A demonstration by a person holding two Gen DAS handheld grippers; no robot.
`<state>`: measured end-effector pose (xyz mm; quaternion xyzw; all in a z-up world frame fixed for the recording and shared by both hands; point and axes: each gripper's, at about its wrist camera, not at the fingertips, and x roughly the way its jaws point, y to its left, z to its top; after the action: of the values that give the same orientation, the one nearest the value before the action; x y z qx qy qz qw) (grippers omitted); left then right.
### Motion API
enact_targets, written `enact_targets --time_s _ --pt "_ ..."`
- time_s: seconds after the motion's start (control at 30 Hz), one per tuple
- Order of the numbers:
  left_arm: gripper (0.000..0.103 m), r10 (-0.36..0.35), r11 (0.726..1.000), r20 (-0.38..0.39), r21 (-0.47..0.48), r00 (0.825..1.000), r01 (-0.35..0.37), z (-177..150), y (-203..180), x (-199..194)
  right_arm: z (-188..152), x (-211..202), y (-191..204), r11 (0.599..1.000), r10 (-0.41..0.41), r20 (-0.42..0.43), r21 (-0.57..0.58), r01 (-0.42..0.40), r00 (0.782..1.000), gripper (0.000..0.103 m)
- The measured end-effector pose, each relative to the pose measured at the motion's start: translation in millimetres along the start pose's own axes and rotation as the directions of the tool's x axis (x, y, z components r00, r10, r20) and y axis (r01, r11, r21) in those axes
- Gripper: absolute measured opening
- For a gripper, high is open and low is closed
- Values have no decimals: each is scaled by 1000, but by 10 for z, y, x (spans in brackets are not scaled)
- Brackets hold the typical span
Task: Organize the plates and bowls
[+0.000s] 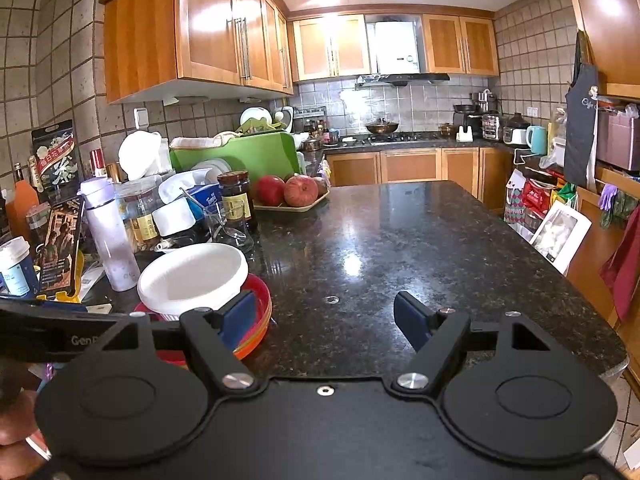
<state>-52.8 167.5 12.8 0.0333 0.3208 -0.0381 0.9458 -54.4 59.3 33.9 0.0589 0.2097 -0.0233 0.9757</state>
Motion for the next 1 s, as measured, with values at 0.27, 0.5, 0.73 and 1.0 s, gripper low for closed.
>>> enact_targets --time_s 0.27,0.5,0.73,1.0 --pt "77 -7 1000 2 -4 1000 7 12 13 -2 -8 -4 -12 1000 3 -4 -2 -3 1000 79" --pt "77 -12 1000 -10 -3 1000 12 16 4 28 -10 -10 -15 1000 2 -6 -2 -2 1000 79" --pt "77 -11 1000 -10 -3 1000 11 13 11 32 -6 -1 -12 1000 3 -10 -1 -3 1000 79" --pt "77 -11 1000 -13 -3 1000 11 15 16 43 0 26 6 1000 8 -19 -4 -9 1000 79"
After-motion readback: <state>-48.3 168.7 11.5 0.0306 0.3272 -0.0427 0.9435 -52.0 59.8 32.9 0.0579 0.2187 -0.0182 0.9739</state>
